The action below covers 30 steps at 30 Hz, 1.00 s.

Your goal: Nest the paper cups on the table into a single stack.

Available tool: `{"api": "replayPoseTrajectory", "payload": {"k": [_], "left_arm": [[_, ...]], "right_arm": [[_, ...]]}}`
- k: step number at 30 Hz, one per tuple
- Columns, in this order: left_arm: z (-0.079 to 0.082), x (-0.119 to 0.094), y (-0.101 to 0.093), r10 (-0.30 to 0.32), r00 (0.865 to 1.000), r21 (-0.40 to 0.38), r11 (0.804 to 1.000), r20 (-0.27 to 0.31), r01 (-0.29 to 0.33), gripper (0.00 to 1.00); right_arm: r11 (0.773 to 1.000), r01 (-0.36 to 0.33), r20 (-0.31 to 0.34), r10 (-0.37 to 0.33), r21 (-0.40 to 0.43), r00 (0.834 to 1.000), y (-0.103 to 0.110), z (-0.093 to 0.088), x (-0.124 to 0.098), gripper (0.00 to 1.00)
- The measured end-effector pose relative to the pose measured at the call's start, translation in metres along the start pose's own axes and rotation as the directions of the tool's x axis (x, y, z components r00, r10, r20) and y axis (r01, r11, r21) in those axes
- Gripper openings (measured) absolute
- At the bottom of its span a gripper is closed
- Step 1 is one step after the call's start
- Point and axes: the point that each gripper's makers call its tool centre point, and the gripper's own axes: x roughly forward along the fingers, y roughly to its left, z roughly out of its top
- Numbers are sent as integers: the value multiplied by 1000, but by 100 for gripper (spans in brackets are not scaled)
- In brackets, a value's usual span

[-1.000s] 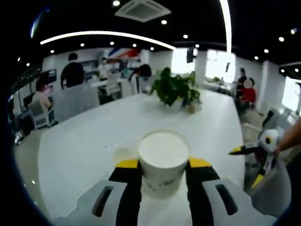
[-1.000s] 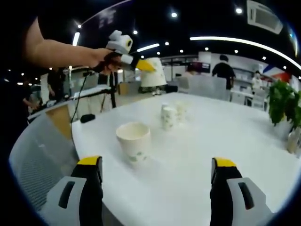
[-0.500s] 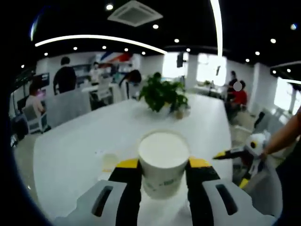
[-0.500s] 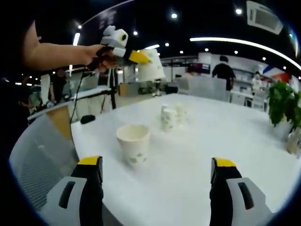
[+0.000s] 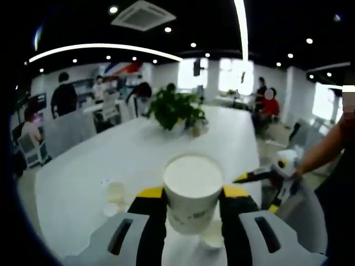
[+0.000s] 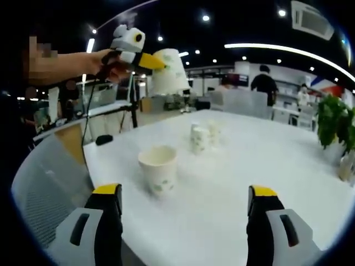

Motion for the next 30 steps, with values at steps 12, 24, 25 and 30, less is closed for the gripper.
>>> {"api": "replayPoseTrajectory", "payload": {"k": [12,24,25,30], "left_arm": [[4,-2,-20,-53,998,-9,999,23,53,36],[7,-6,-33,-66,997,6,998,32,66,37],[6,-7,-35,-70,997,13,998,31,69,37],[3,-9,-42,-86,996,14,996,23,86,37]], "right_arm": [[1000,-4,-9,4,-4,1000,0,-2,1,91],[1000,-5,-11,5,-6,1000,0,-1,2,89],[1000,-4,-11,4,-4,1000,-1,-1,1,89],[999,15,12,-15,-37,1000,-4,11,-3,81]]}}
